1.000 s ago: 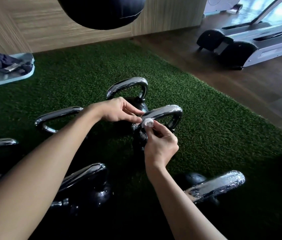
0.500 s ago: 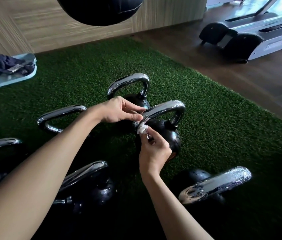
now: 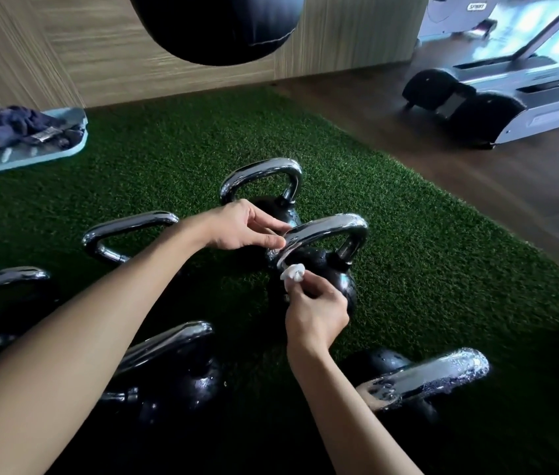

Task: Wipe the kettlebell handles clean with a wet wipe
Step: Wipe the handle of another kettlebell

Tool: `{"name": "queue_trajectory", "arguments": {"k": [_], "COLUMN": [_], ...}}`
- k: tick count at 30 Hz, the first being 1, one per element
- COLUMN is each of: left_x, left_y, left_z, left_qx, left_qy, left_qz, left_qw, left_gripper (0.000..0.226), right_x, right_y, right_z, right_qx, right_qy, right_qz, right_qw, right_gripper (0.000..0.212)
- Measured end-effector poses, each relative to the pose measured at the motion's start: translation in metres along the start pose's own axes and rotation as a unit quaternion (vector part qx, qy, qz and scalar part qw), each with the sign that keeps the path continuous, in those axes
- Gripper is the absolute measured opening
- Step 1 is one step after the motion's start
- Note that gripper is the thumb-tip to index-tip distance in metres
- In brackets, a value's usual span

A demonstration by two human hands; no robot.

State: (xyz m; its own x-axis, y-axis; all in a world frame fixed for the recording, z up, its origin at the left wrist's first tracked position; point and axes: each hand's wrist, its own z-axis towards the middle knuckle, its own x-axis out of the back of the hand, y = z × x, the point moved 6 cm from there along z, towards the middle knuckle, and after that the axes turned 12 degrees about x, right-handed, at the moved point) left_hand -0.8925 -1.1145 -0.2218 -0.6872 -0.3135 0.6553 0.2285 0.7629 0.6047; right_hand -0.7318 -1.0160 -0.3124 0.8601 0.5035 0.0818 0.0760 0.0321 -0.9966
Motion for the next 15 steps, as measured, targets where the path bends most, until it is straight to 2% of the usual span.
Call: {"name": "queue_trajectory", "arguments": {"k": [3,5,7,9,11,13,15], "left_x": [0.003,0.004,0.001,-0.004,-0.008,-0.009,-0.01], "left_y": [0.008,0.02,0.033,0.046,0.055,0.062,0.07], "left_z": [-0.007,-0.014,-0.018,-0.016,-0.011,-0.006,-0.004], "left_qx": [0.011,0.014,0.0,-0.015,-0.009,0.003,0.011], "left_qy": [0.018,0.064,0.123,0.171,0.186,0.187,0.187], "left_qz": [0.044,0.107,0.149,0.15,0.149,0.151,0.153], "left_qw": [0.999,0.992,0.981,0.974,0.971,0.971,0.97], "left_gripper": [0.044,0.052,0.064,0.068,0.07,0.072,0.068], "right_x": [0.031,0.045,0.046,0.037,0.02,0.005,-0.011], "right_y": [-0.042,-0.078,-0.106,-0.122,-0.132,-0.143,-0.148], "right_z": [0.023,0.052,0.087,0.126,0.159,0.18,0.202], "right_qx": [0.039,0.115,0.19,0.224,0.246,0.271,0.289], "right_qy": [-0.016,-0.045,-0.106,-0.204,-0.358,-0.497,-0.564], "right_qz": [0.044,0.035,-0.029,-0.102,-0.159,-0.214,-0.282], "right_qw": [0.998,0.992,0.976,0.948,0.887,0.796,0.72], "right_gripper": [0.017,0.017,0.015,0.02,0.026,0.027,0.031]}}
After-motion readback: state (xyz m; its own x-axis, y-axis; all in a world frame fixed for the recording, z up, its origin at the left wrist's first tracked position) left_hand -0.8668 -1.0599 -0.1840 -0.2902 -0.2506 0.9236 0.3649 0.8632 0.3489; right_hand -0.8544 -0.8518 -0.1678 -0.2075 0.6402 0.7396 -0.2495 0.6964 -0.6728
